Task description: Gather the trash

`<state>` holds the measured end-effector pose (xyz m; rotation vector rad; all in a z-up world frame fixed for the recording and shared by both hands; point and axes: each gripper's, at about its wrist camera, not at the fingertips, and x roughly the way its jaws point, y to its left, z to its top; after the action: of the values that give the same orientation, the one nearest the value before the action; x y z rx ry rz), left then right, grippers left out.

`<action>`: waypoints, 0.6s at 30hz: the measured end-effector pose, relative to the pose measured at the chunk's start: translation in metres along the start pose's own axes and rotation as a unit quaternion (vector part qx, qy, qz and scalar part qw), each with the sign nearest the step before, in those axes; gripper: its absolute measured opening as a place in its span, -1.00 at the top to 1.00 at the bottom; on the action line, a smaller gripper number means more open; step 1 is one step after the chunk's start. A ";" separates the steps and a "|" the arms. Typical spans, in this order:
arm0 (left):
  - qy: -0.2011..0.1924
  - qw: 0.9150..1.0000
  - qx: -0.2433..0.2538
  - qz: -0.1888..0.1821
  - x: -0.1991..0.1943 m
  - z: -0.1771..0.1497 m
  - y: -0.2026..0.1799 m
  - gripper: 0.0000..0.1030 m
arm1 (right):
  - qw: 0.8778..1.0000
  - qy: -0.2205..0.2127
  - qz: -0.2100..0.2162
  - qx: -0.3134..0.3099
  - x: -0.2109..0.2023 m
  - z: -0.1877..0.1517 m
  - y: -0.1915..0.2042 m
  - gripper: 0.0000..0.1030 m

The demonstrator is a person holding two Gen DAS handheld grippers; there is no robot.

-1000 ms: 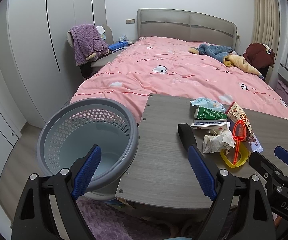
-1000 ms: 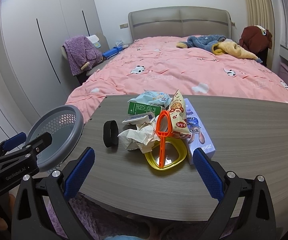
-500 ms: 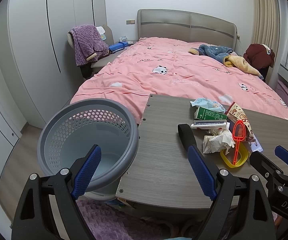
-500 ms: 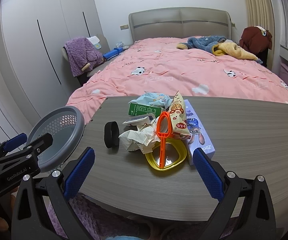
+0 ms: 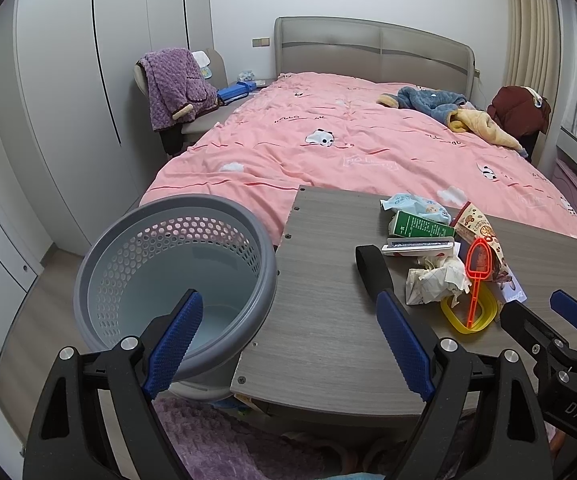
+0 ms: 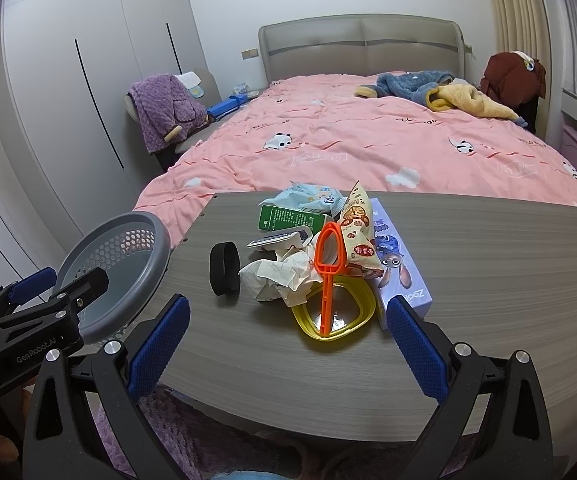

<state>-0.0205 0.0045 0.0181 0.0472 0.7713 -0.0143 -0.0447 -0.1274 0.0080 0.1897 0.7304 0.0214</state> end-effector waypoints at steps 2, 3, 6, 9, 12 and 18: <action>0.000 1.000 0.001 0.000 0.000 0.000 0.000 -0.64 | 1.000 0.001 0.000 0.001 0.000 0.000 0.000 -0.88; -0.001 1.000 0.001 0.000 0.000 0.000 0.000 -0.64 | 1.000 0.000 0.000 0.001 0.000 0.000 0.001 -0.88; 0.000 1.000 0.000 0.000 0.000 0.000 0.000 -0.64 | 1.000 0.001 0.001 0.001 0.000 0.000 0.000 -0.88; 0.000 1.000 0.000 0.000 0.000 0.000 0.000 -0.64 | 1.000 0.001 0.000 0.002 0.000 0.000 0.000 -0.88; 0.001 1.000 0.000 0.000 0.001 -0.001 -0.001 -0.64 | 1.000 0.002 0.001 0.003 0.001 0.000 0.000 -0.88; 0.008 1.000 0.002 -0.003 0.009 -0.005 -0.002 -0.64 | 1.000 0.006 -0.001 0.008 0.006 -0.002 -0.007 -0.88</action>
<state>-0.0181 0.0027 0.0081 0.0477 0.7870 -0.0215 -0.0425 -0.1337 0.0013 0.2041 0.7436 0.0145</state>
